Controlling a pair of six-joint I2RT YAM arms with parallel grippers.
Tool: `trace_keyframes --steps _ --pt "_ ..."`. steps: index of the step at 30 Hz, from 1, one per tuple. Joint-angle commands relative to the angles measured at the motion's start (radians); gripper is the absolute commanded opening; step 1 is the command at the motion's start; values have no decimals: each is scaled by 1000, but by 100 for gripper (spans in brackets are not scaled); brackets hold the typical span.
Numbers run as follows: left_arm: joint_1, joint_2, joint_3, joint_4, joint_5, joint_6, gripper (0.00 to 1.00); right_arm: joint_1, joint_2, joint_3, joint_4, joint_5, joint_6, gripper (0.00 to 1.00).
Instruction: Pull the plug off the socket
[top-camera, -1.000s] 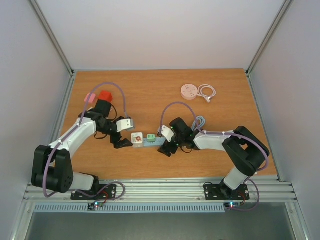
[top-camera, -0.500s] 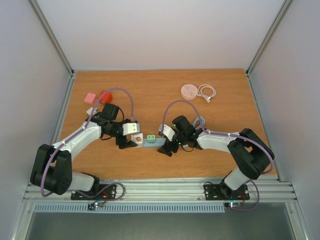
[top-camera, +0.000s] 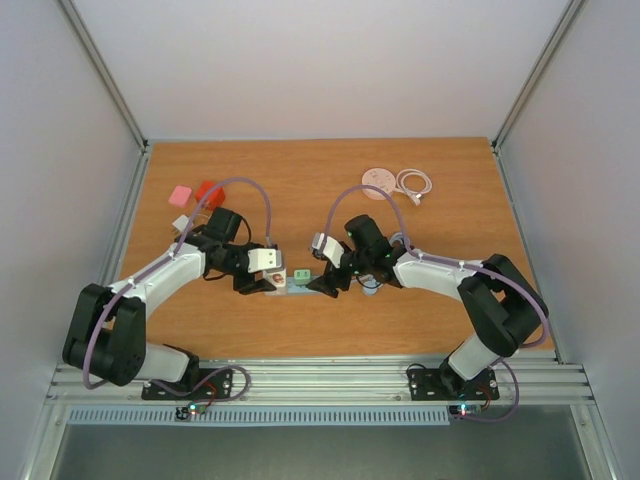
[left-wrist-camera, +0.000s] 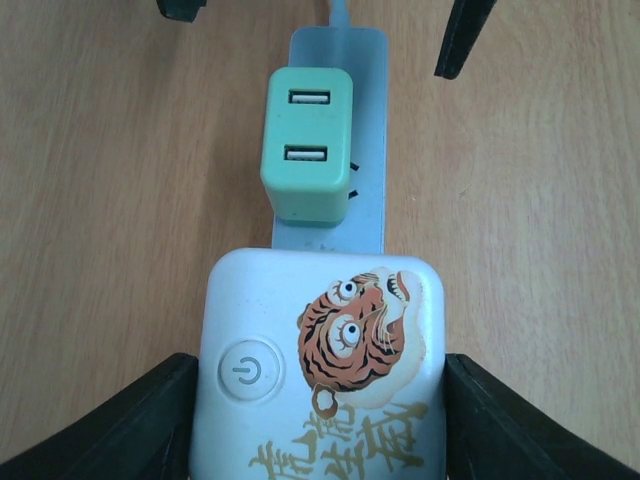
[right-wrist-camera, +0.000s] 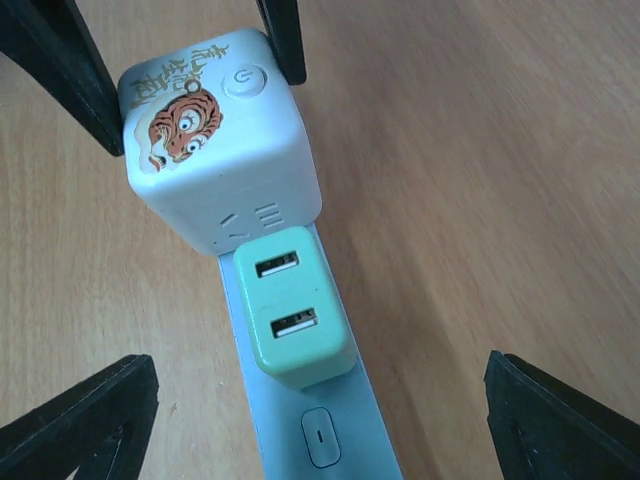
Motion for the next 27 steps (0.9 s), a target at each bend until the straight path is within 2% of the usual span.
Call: trace_keyframes --steps 1,6,12,23,27 --pt "-13 24 0 31 64 37 59 -6 25 27 24 -75 -35 89" --pt "-40 35 -2 49 68 42 53 -7 26 17 26 -114 -69 86" --pt "-73 50 -5 87 67 41 48 -6 32 30 4 -155 -127 78" --pt "-75 66 23 105 143 33 45 -5 103 89 -40 -195 -165 74" --pt "-75 70 25 104 162 28 45 -5 115 83 -27 -182 -170 67"
